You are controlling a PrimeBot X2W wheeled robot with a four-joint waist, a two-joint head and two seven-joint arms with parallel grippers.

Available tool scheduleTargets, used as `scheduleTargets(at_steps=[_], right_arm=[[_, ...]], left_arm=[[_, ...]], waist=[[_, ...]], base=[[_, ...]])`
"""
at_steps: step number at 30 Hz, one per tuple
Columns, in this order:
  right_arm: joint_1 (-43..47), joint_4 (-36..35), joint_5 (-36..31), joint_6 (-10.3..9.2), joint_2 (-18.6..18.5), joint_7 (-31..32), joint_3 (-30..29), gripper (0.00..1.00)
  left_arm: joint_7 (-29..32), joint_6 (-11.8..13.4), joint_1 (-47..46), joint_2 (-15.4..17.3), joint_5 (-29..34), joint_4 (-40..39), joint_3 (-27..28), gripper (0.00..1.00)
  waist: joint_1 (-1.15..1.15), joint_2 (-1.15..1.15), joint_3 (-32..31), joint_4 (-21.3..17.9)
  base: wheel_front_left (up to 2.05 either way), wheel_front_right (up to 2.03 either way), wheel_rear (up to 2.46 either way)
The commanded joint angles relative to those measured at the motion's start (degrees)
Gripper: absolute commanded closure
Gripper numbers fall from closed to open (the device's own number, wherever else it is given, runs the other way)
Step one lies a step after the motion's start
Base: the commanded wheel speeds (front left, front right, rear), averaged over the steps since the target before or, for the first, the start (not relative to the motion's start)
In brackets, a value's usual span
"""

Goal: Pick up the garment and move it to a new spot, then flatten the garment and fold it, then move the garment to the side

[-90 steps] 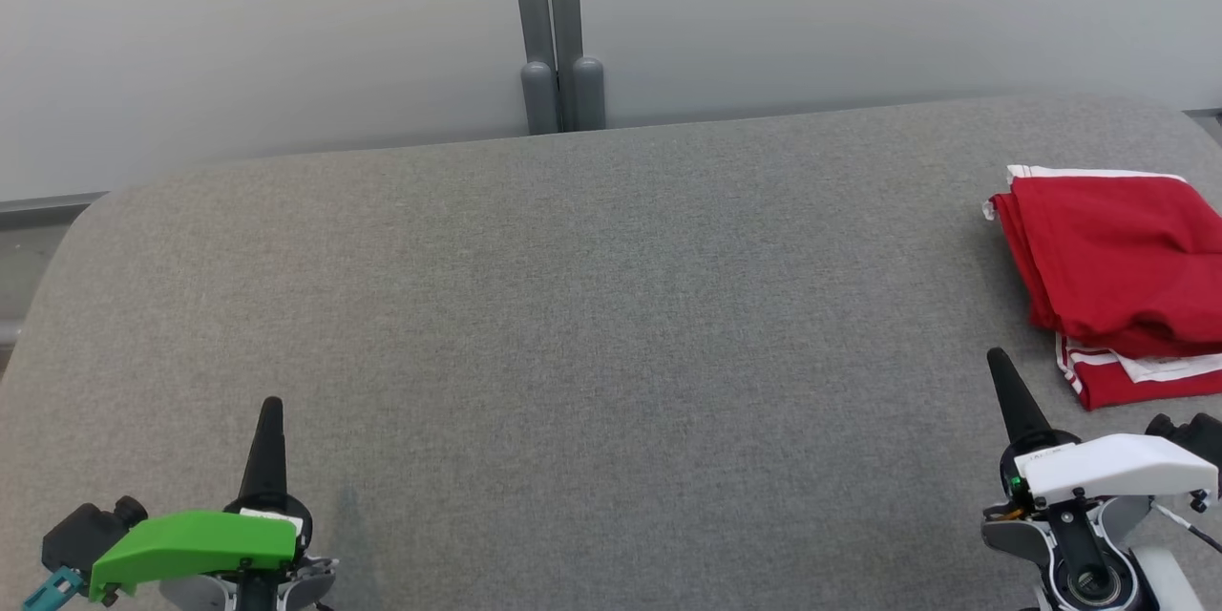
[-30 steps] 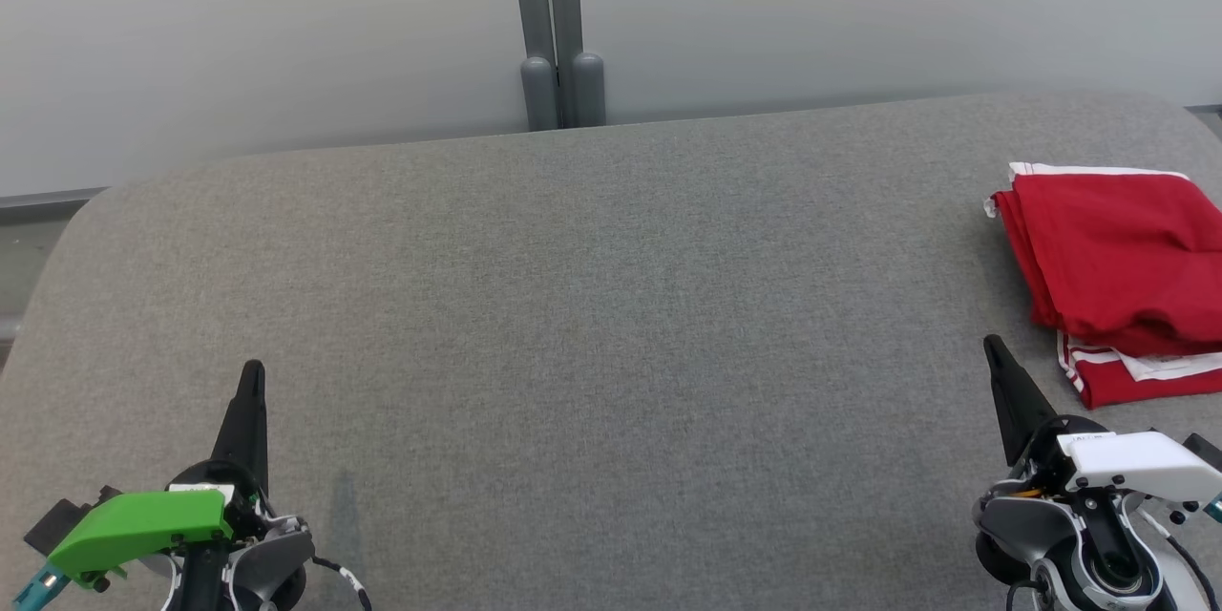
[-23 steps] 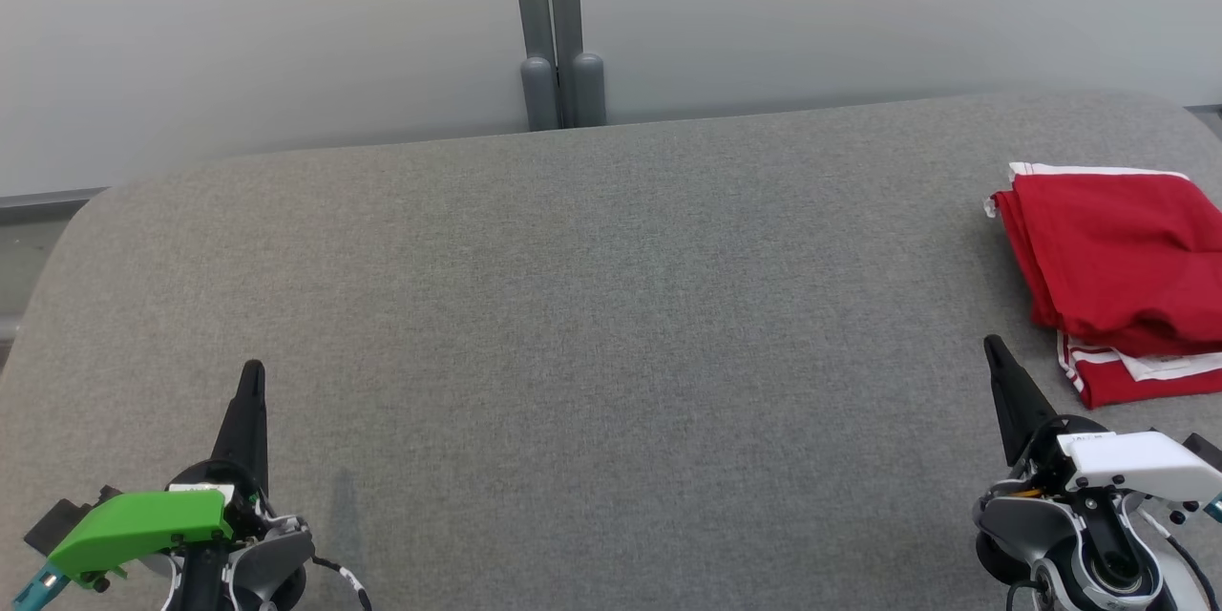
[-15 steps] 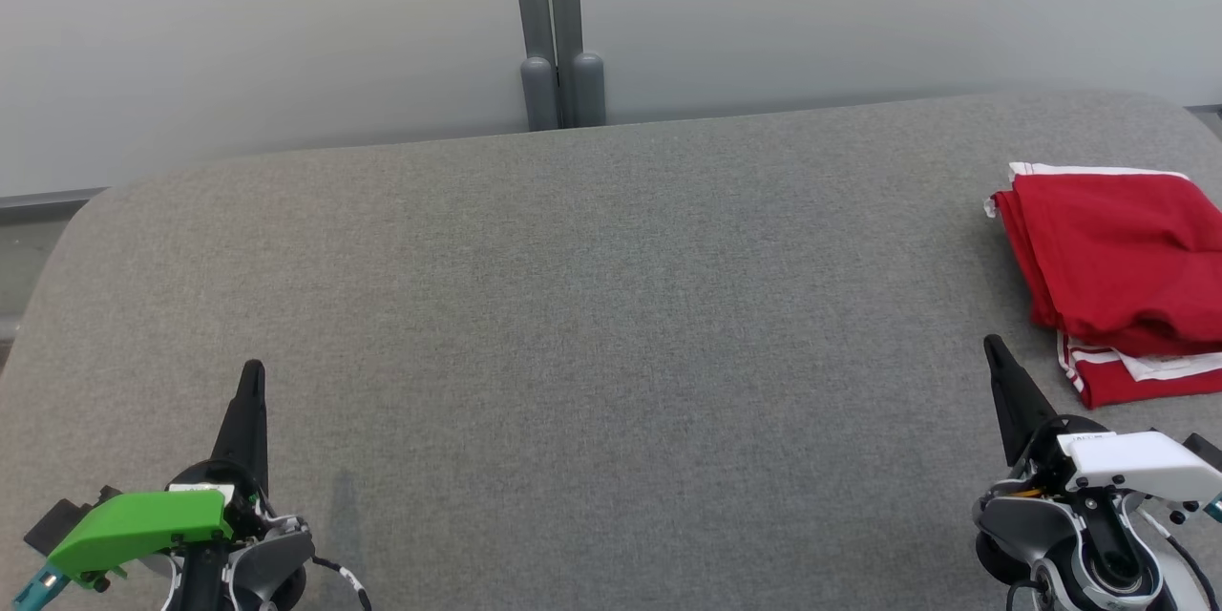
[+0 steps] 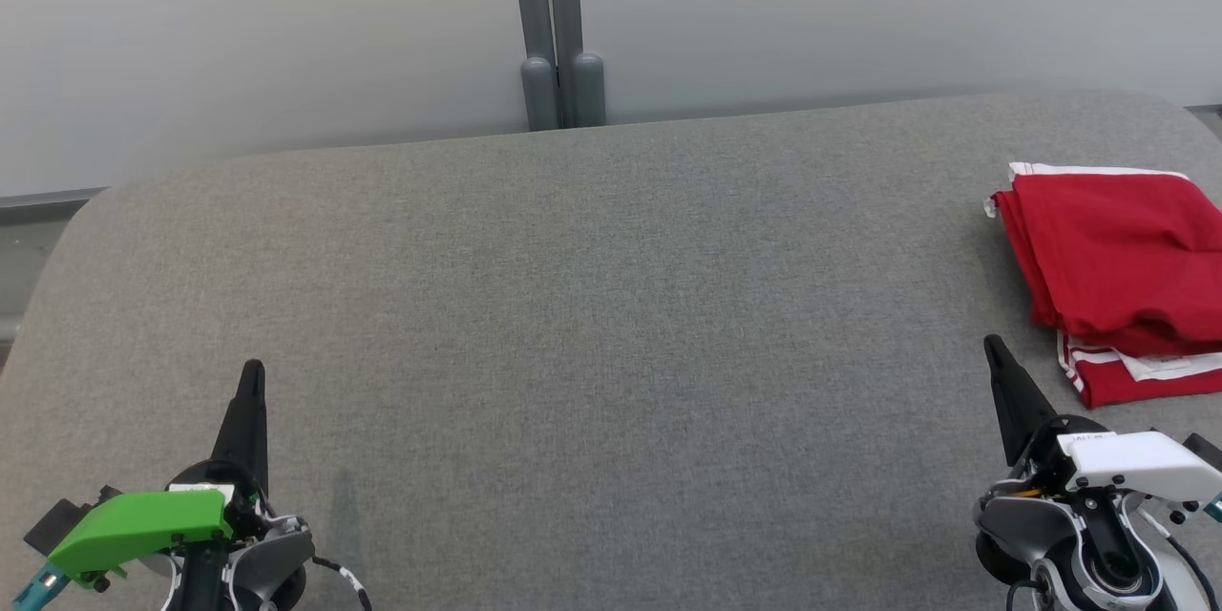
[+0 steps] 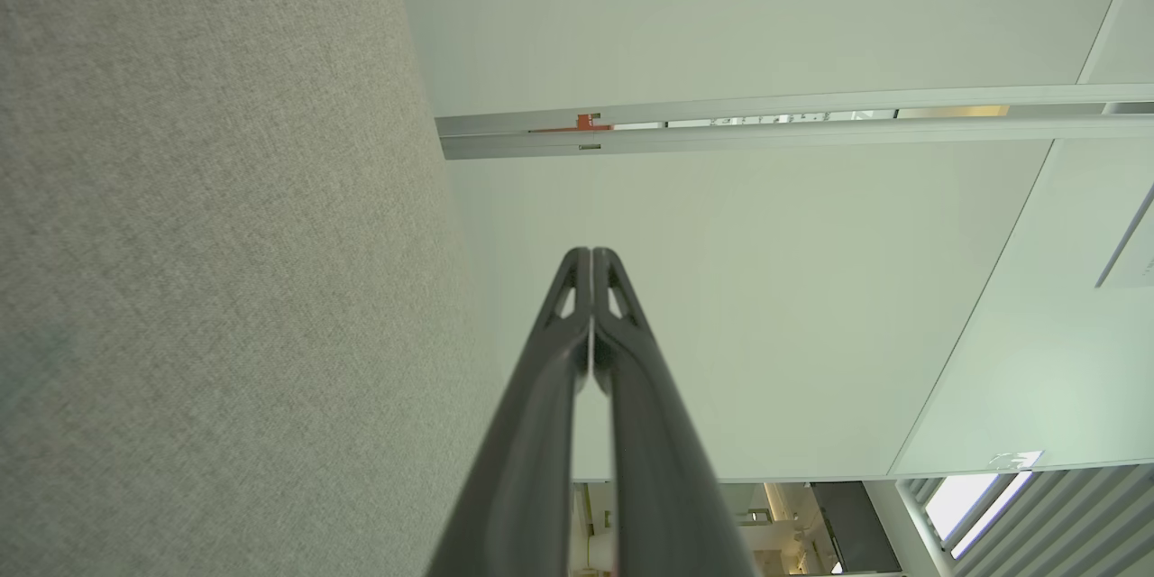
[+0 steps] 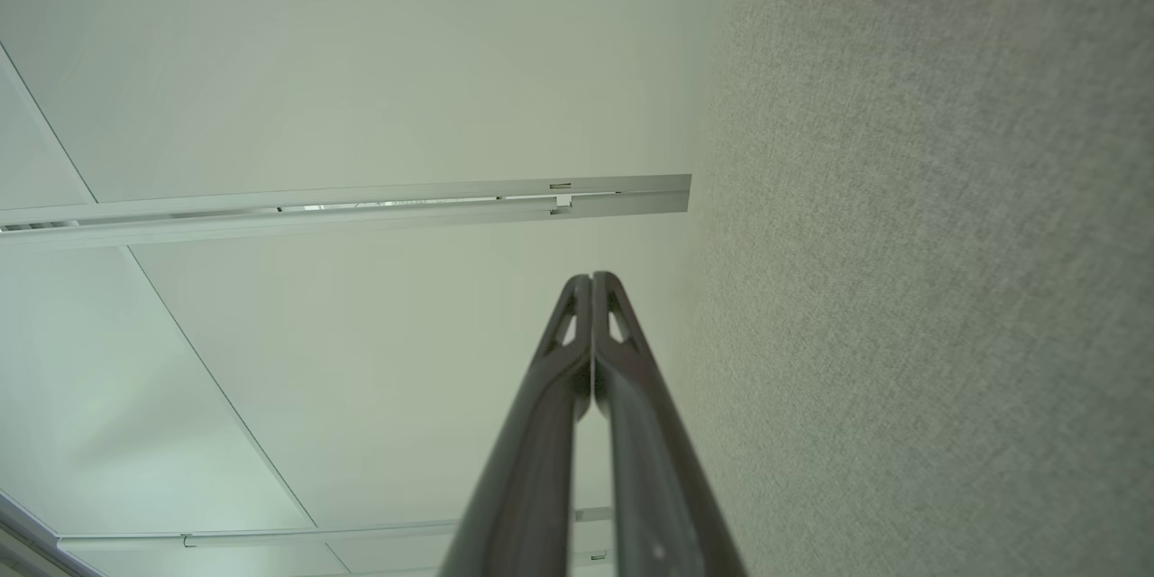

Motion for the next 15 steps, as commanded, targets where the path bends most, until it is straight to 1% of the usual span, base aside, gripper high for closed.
scheduleTargets(at_steps=[1, 15], right_arm=[[-0.34, -0.27, 0.31, 0.04, -0.06, 0.23, -0.12, 1.0], [-0.35, -0.27, 0.31, 0.04, -0.06, 0.23, -0.13, 1.0]], left_arm=[[0.2, -0.33, -0.59, 0.07, -0.14, -0.09, 0.16, 1.0], [0.2, -0.33, -0.59, 0.07, -0.14, -0.1, 0.15, 1.0]], waist=[[0.0, 0.0, 0.0, 0.0], [0.0, 0.0, 0.0, 0.0]], base=[[0.0, 0.0, 0.0], [0.0, 0.0, 0.0]])
